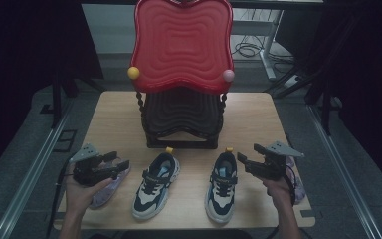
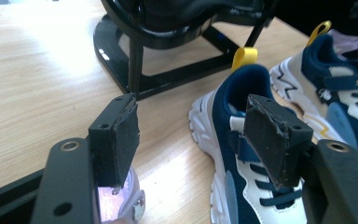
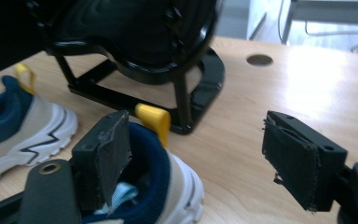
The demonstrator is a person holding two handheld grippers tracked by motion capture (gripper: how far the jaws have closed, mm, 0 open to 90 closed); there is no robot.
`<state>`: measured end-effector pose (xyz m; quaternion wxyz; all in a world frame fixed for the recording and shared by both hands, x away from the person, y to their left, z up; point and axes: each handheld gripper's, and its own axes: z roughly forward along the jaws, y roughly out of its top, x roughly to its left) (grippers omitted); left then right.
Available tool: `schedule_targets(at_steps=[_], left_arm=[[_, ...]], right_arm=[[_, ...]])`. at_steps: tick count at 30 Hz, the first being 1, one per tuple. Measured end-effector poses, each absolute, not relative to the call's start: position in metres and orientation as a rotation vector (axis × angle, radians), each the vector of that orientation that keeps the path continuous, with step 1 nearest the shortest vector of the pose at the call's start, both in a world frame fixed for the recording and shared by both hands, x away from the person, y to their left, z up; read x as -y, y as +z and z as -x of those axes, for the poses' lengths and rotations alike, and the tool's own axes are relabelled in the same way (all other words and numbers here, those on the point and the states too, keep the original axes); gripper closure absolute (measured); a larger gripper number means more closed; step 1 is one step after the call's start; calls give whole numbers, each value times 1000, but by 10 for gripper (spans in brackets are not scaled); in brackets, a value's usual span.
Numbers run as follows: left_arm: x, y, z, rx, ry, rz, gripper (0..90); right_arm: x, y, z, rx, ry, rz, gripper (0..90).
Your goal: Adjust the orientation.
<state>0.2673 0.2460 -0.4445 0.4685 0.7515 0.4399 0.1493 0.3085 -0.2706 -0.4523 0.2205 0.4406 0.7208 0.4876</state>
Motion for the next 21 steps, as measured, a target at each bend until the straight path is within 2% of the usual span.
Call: schedule_targets(at_steps=[13,21], left_arm=[[-227,-448,-263,-1075,369,-1881,353],[-215,-428,-249,-1051,328,-1907,366]], right_arm=[[277,-463,-313,-2063,1418,-1222,274],[278,-451,-302,-2071,1411,-1140,305]])
